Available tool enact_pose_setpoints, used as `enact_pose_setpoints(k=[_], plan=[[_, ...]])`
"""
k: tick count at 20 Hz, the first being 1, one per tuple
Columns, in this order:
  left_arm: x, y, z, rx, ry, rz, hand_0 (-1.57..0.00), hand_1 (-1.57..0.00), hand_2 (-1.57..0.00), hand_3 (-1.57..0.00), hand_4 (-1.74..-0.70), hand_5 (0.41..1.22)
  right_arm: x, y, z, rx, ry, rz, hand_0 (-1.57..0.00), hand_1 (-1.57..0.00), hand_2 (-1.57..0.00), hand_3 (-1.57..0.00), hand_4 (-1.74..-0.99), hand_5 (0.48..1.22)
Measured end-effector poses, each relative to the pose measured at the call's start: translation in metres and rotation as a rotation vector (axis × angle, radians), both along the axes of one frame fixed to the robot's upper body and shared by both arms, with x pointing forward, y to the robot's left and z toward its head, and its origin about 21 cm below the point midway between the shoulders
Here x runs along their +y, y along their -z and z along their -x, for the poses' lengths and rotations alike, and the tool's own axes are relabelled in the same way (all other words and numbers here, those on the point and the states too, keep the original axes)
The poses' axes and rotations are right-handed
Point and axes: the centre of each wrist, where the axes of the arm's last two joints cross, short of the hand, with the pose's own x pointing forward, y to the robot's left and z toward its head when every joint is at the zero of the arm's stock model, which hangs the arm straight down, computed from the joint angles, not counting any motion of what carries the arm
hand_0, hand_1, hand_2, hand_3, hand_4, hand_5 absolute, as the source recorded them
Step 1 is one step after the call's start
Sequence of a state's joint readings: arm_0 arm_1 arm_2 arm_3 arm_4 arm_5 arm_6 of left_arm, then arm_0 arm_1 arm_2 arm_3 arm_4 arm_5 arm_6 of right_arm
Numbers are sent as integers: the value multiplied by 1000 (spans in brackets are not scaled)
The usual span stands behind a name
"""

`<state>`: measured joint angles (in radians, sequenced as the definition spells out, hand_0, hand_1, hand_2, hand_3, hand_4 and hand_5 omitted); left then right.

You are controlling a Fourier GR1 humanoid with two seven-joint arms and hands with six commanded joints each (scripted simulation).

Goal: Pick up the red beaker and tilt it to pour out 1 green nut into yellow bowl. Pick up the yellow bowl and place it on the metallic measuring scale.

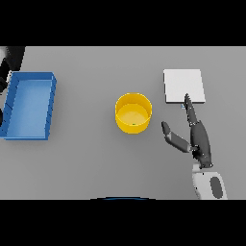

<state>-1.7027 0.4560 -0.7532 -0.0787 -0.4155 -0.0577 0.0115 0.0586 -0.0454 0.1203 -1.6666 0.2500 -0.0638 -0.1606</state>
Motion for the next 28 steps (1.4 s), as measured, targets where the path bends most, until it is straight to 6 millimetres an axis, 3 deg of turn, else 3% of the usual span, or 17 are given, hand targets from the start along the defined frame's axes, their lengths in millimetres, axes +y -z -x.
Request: enact_pose_setpoints(k=[4, 6, 10, 15, 17, 19, 24, 26, 28], plan=[[75, 36, 0, 12, -192, 340, -1571, -1571, -1571, -1525, -1740, 1221, -4, -6, -3, 6, -37, -30, 1, 1, 1, 1, -1106, 642], [104, 67, 2, 18, -315, 441, -1571, -1571, -1571, -1541, -1740, 1221, -7, -5, -3, 25, -37, -26, 1, 1, 1, 1, -1141, 657], [136, 107, 10, 29, -513, 672, -1571, -1571, -1571, -1518, -1741, 1221, -7, -1, -2, 18, -58, -27, 1, 1, 1, 1, -1168, 680], [153, 155, 19, 73, -618, 853, -1571, -1571, -1571, -1374, -1741, 1221, -4, 1, -4, 19, -54, -4, 1, 1, 1, 1, -1194, 703], [162, 172, 25, 70, -641, 898, -1571, -1571, -1571, -1379, -1741, 1221, -7, 0, -5, 12, -53, 9, 1, 1, 1, 1, -1202, 709], [162, 197, 30, 80, -658, 945, -1571, -1571, -1571, -1376, -1741, 1221, -7, -1, -6, 9, -55, 9, 1, 1, 1, 1, -1205, 704], [166, 237, 43, 107, -713, 1008, -1571, -1571, -1571, -1383, -1741, 1221, -3, 2, -5, 15, -60, -1, 1, 1, 1, 1, -1186, 687], [161, 257, 48, 135, -735, 1012, -1571, -1571, -1571, -1384, -1741, 1076, -3, 2, -1, 17, -62, -2, 1, 1, 1, 1, -1170, 683], [161, 261, 49, 176, -743, 1025, -1571, -1571, -1571, -1366, -1735, 955, -6, 0, -4, 30, -43, -5, 1, 1, 1, 1, -1168, 679]])
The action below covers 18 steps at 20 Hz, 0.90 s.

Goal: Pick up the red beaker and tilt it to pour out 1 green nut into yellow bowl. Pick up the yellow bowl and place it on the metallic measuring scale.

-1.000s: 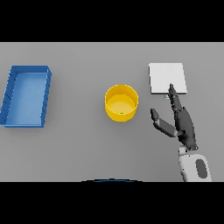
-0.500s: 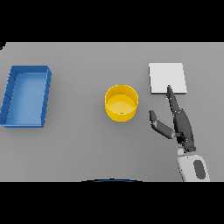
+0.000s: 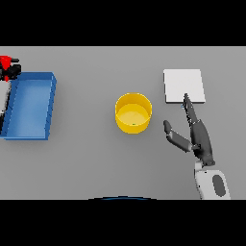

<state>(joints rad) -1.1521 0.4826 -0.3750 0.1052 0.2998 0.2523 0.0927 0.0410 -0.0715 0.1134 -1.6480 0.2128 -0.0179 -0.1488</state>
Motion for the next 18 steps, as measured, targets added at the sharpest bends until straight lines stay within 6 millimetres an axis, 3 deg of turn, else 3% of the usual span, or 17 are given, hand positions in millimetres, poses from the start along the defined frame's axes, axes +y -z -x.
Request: enact_pose_setpoints(k=[1, 2, 3, 4, 5, 7, 9, 11, 15, 18], plan=[[0, 2, 1, 32, 18, 11, -1571, -1571, -1571, -1407, -1661, 888, -1, -1, -3, 7, -1, 2, 1, 1, 1, 1, -1165, 678], [-2, 3, 1, 58, 55, 7, -1571, -1571, -1571, -1368, -1493, 827, 1, -1, -3, -5, -15, 2, 1, 1, 1, 1, -1165, 675], [2, 3, 2, 57, 94, 10, -1571, -1545, -1489, -1238, -1311, 774, 2, 1, -3, 4, -8, 7, 1, 1, 1, 1, -1163, 671], [2, 2, 2, 69, 162, -13, -1495, -1380, -1311, -1098, -1155, 740, -1, 0, -3, -6, -3, 8, 1, 1, 1, 1, -1159, 669], [4, 1, 3, 64, 222, -29, -1253, -1104, -1049, -884, -1031, 714, 3, 3, -3, -1, -14, 7, 1, 1, 1, 1, -1161, 669], [11, 0, 9, 96, 276, 11, -802, -706, -671, -565, -870, 682, 4, 4, 0, -11, -12, 9, 1, 1, 1, 1, -1156, 673], [5, -5, 15, 123, 320, 22, -513, -452, -429, -361, -785, 656, -2, 1, -1, -16, -4, 14, 1, 1, 1, 1, -1147, 680], [-1, -12, 29, 151, 356, -45, -328, -289, -274, -231, -750, 647, 0, -1, 1, -21, -20, 12, 1, 1, 1, 1, -1148, 688], [-9, -12, 64, 143, 336, -76, -134, -118, -112, -94, -715, 647, -1, 0, -2, -9, -14, 22, 1, 1, 1, 1, -1173, 688], [-16, -18, 69, 101, 320, -103, -68, -60, -57, -48, -708, 658, 2, -1, -2, 6, -2, 30, 1, 1, 1, 1, -1175, 672]])
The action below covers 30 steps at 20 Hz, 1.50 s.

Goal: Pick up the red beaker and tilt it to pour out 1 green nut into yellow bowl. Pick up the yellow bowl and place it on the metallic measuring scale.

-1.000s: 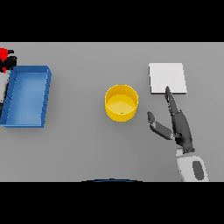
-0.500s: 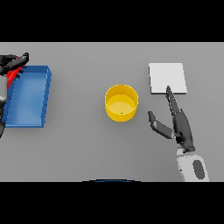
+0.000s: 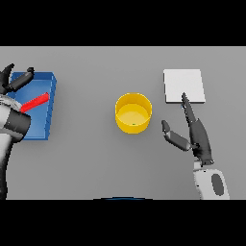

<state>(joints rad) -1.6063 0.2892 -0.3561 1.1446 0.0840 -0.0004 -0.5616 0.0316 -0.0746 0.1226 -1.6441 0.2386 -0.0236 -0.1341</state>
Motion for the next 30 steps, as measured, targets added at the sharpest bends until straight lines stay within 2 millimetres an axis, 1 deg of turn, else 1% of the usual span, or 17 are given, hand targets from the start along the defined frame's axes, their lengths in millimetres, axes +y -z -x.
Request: enact_pose_setpoints(k=[1, 3, 5, 6, 9, 10, 12, 15, 16, 18, 21, 22, 23, 25, 26, 28, 30], plan=[[2, 0, 1, -29, -2, 1, -54, -48, -45, -38, -711, 663, -3, -2, 0, 8, 16, 26, 1, 1, 1, 1, -1163, 677], [-1, -4, -1, -70, 6, 18, -34, -30, -29, -24, -710, 679, 0, -6, -1, -5, -26, 85, 1, 1, 1, 1, -1132, 703], [-1, -6, -3, -85, 1, 25, -22, -19, -18, -15, -710, 689, -1, -7, -2, -26, -116, 148, 1, 1, 1, 1, -1153, 728], [-3, -7, -5, -91, 9, 15, -17, -15, -14, -12, -713, 683, -4, -16, -12, -32, -158, 216, 1, 1, 1, 1, -1172, 728], [-5, -6, -8, -99, 20, 40, -8, -7, -7, -6, -720, 667, -4, -33, -27, -43, -283, 482, 1, 1, 1, 1, -1216, 704], [-5, -5, -9, -99, 28, 49, -6, -6, -5, -4, -719, 664, 5, -41, -34, -63, -341, 587, 1, 1, 1, 1, -1220, 701], [-7, -4, -11, -102, 35, 53, -4, -3, -3, -2, -716, 667, 16, -48, -47, -101, -444, 755, 1, 1, 1, 1, -1233, 703], [-5, -4, -9, -95, 28, 47, -1, -1, -1, -1, -712, 676, 31, -55, -58, -173, -583, 957, 1, 1, 1, 1, -1223, 705], [-2, -4, -8, -96, 24, 54, -1, -1, -1, 0, -713, 680, 35, -55, -63, -167, -609, 1016, 1, 1, 1, 1, -1216, 706], [-6, -4, -11, -97, 42, 60, 0, 0, 0, 0, -716, 682, 39, -59, -72, -174, -672, 1088, 1, 1, 1, 1, -1211, 704], [-5, -4, -10, -97, 40, 71, 0, 0, 0, 1, -722, 688, 49, -58, -81, -174, -755, 1172, 1, 1, 1, 1, -1219, 705], [-3, -2, -9, -89, 38, 76, 0, 1, 1, 1, -722, 687, 55, -57, -87, -156, -775, 1219, 1, 1, 1, 1, -1223, 705], [0, -2, -8, -89, 35, 71, 1, 1, 1, 1, -722, 688, 58, -52, -86, -132, -802, 1248, 1, 1, 1, 1, -1223, 704], [2, -3, -9, -96, 36, 77, 1, 1, 1, 1, -724, 686, 62, -51, -93, -125, -821, 1293, 1, 1, 1, 1, -1226, 702], [2, -4, -10, -102, 35, 81, 1, 1, 1, 1, -724, 688, 69, -53, -97, -129, -826, 1316, 1, 1, 1, 1, -1231, 703], [2, -2, -10, -108, 30, 87, 1, 1, 1, 1, -724, 688, 76, -45, -100, -98, -851, 1352, 1, 1, 1, 1, -1250, 708], [3, -3, -10, -110, 30, 84, 1, 1, 1, 1, -723, 684, 76, -45, -106, -84, -867, 1397, 1, 1, 1, 1, -1266, 720]])
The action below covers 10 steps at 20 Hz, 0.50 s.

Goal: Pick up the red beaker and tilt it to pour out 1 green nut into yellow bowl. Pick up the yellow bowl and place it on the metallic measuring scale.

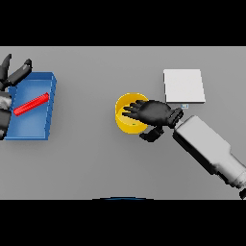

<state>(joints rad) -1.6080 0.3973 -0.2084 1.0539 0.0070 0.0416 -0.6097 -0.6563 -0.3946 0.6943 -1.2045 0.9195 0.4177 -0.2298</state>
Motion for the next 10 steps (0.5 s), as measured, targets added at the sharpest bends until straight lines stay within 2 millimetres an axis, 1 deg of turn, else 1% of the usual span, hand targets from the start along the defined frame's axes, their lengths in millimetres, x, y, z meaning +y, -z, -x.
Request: enact_pose_setpoints(k=[1, 2, 4, 5, 6, 7, 8, 9, 10], plan=[[-1, -1, 0, -1, -1, 2, 1, 1, 1, 1, -721, 682, 3, 2, -1, 5, -5, 25, 1, 1, 1, 1, -1270, 727], [-1, 1, 1, 5, 2, 5, 1, 1, 1, 1, -717, 684, 8, -1, -4, 7, -18, 38, 1, 1, 1, 1, -1275, 735], [1, 0, 1, -1, 2, 3, 1, 1, 1, 1, -717, 688, 13, 0, -8, 23, -8, 67, 1, 1, 1, 1, -1290, 746], [1, 1, 2, 3, 0, 3, 1, 1, 1, 1, -718, 688, 14, 0, -8, 38, -15, 74, 1, 1, 1, 1, -1297, 753], [2, -2, 2, -3, 1, 10, 1, 1, 1, 1, -719, 686, 15, -1, -7, 45, -15, 65, 1, 1, 1, 1, -1305, 763], [1, -5, 1, -9, -1, 10, 1, 1, 1, 1, -716, 685, 17, 2, -8, 51, -3, 62, 1, 1, -1, -18, -1319, 787], [3, -2, 3, -3, -6, 7, 1, 1, 1, 1, -713, 686, 17, 4, -9, 59, 17, 65, -3, -16, -19, -43, -1336, 810], [4, -1, 3, -4, -1, 6, 1, 1, 1, 1, -712, 689, 17, 1, -9, 68, 17, 66, -110, -97, -86, -96, -1360, 842], [3, -2, 3, -3, 0, 5, 1, 1, 1, 1, -714, 691, 16, 2, -10, 75, 13, 63, -287, -236, -176, -173, -1387, 873]])
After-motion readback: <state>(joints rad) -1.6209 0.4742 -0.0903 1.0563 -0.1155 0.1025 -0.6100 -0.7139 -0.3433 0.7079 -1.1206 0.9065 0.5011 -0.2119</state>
